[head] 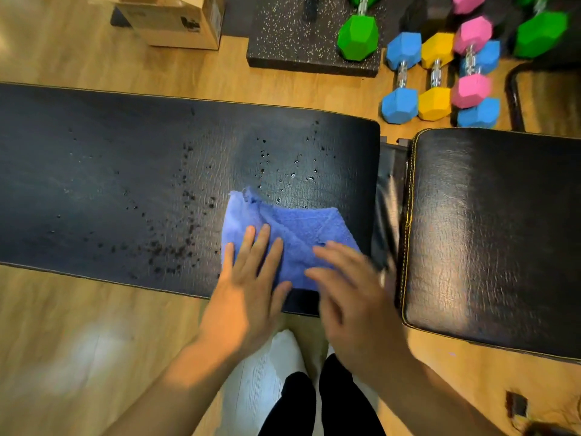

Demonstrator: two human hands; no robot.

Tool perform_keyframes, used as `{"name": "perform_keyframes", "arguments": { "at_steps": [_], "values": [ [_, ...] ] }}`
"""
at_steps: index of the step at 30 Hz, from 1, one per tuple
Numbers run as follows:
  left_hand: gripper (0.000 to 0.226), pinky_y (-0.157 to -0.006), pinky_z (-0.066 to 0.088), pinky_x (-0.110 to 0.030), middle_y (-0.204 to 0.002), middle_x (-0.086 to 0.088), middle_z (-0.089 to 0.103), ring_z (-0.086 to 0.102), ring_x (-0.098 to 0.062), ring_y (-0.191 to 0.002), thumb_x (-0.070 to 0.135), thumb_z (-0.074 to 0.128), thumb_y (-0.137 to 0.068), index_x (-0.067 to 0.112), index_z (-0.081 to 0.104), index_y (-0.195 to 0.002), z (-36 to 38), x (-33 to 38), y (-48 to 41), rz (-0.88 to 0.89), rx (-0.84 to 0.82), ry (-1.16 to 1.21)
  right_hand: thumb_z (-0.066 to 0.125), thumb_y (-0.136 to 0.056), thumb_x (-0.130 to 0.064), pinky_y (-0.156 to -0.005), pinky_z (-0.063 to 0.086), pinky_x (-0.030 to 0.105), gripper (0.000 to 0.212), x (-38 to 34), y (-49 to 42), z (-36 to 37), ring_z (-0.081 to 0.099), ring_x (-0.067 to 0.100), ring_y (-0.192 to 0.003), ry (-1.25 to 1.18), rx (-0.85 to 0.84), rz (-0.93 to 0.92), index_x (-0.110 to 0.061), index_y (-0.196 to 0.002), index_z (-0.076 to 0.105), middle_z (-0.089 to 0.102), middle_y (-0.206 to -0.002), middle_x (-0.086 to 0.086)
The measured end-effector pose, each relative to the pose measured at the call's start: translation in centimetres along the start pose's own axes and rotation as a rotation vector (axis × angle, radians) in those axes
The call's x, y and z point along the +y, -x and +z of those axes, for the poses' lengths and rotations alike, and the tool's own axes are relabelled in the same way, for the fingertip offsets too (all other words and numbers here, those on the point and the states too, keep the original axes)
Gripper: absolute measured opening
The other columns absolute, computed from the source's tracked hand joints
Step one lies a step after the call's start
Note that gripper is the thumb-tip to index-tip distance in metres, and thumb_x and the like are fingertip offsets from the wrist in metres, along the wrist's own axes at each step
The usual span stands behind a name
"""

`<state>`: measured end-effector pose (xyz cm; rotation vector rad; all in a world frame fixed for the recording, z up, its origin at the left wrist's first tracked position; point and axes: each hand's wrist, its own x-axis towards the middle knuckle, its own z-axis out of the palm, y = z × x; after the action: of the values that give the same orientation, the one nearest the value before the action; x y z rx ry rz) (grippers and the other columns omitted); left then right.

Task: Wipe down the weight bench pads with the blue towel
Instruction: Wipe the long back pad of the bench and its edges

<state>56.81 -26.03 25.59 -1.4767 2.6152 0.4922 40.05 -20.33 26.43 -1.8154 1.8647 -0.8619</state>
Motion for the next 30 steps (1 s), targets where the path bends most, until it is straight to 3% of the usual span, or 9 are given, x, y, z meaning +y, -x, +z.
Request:
{"name": "perform_keyframes", "arguments": {
  "at_steps": [2, 5, 8, 11, 14, 17, 20, 25, 30],
  "values": [
    [0.057, -0.111, 0.025, -0.057, -0.155, -0.014, 0.027, 0.02, -0.031, -0.145, 0.04, 0.031, -0.095, 0.009, 0.038, -0.142, 1.0, 0.0, -0.9, -0.024, -0.011, -0.024, 0.053, -0.085, -0.007, -0.107, 0.035, 0.048, 0.032, 1.2, -0.4, 2.1, 0.042, 0.031, -0.133, 0.128, -0.122, -0.047, -0.007, -0.115, 0.063, 0.053, -0.136, 0.015],
    [0.059, -0.113, 0.023, -0.054, -0.157, -0.012, 0.022, 0.019, -0.031, -0.145, 0.041, 0.025, -0.096, 0.012, 0.033, -0.146, 0.8, 0.0, -3.1, -0.04, -0.003, -0.044, 0.043, -0.093, -0.021, -0.11, 0.03, 0.054, 0.041, 3.0, -2.3, 3.1, 0.028, 0.037, -0.14, 0.252, -0.19, 0.064, -0.009, -0.131, 0.051, 0.04, -0.146, 0.021],
    [0.061, -0.102, 0.034, -0.05, -0.155, -0.011, 0.028, 0.031, -0.034, -0.138, 0.043, 0.034, -0.091, 0.014, 0.036, -0.144, -0.2, 0.0, -5.1, -0.053, 0.006, -0.102, 0.038, -0.095, -0.032, -0.113, 0.021, 0.057, 0.049, 3.5, -3.9, 3.0, 0.018, 0.037, -0.144, 0.321, -0.218, 0.098, -0.015, -0.141, 0.04, 0.029, -0.152, 0.021],
    [0.059, -0.095, 0.037, -0.045, -0.149, -0.011, 0.038, 0.041, -0.033, -0.126, 0.036, 0.046, -0.083, 0.015, 0.044, -0.138, -1.6, -0.4, -7.3, -0.059, 0.088, -0.063, 0.028, -0.095, -0.04, -0.114, 0.013, 0.06, 0.056, 3.9, -6.1, 2.4, 0.01, 0.029, -0.147, 0.318, -0.241, 0.166, -0.022, -0.148, 0.028, 0.023, -0.157, 0.011],
    [0.055, -0.109, 0.029, -0.049, -0.147, -0.016, 0.039, 0.035, -0.035, -0.134, 0.031, 0.04, -0.088, 0.01, 0.044, -0.138, -2.6, -0.6, -9.9, -0.021, 0.177, -0.043, 0.025, -0.097, -0.039, -0.113, 0.014, 0.062, 0.052, 3.9, -7.8, 1.9, 0.016, 0.032, -0.145, 0.378, -0.224, 0.116, -0.015, -0.139, 0.045, 0.03, -0.154, 0.014],
    [0.061, -0.117, 0.017, -0.048, -0.156, -0.018, 0.019, 0.015, -0.035, -0.145, 0.037, 0.031, -0.095, 0.008, 0.025, -0.148, -1.9, -0.8, -11.0, 0.038, 0.113, 0.058, 0.037, -0.095, -0.03, -0.111, 0.026, 0.054, 0.039, 4.0, -8.9, 1.2, 0.035, 0.035, -0.136, 0.248, -0.072, 0.126, -0.01, -0.109, 0.067, 0.046, -0.142, 0.017],
    [0.068, -0.118, 0.011, -0.051, -0.158, -0.022, 0.0, -0.001, -0.038, -0.146, 0.044, 0.029, -0.097, 0.008, 0.007, -0.151, -0.2, -1.6, -9.5, 0.04, 0.065, -0.084, 0.059, -0.085, -0.022, -0.095, 0.045, 0.042, 0.017, 5.4, -8.7, 0.4, 0.053, 0.029, -0.109, 0.146, 0.073, 0.229, -0.013, -0.092, 0.071, 0.058, -0.118, 0.008],
    [0.071, -0.116, 0.014, -0.056, -0.156, -0.028, -0.001, -0.003, -0.045, -0.144, 0.045, 0.028, -0.097, 0.004, 0.004, -0.151, 0.6, -1.8, -6.4, -0.005, 0.048, -0.192, 0.079, -0.072, -0.022, -0.081, 0.032, 0.005, 0.024, 6.4, -8.9, -1.0, 0.048, 0.005, -0.084, -0.029, -0.059, 0.348, -0.021, -0.091, 0.065, 0.052, -0.098, -0.002],
    [0.061, -0.11, 0.018, -0.062, -0.158, -0.018, 0.015, 0.005, -0.043, -0.145, 0.04, 0.031, -0.094, 0.013, 0.027, -0.149, 0.0, -2.2, -3.5, 0.037, -0.044, -0.207, 0.082, -0.069, -0.016, -0.064, 0.036, 0.011, 0.028, 6.9, -9.2, -3.7, 0.048, 0.006, -0.068, -0.218, -0.292, 0.367, -0.032, -0.083, 0.063, 0.055, -0.09, 0.0]
  ]
}}
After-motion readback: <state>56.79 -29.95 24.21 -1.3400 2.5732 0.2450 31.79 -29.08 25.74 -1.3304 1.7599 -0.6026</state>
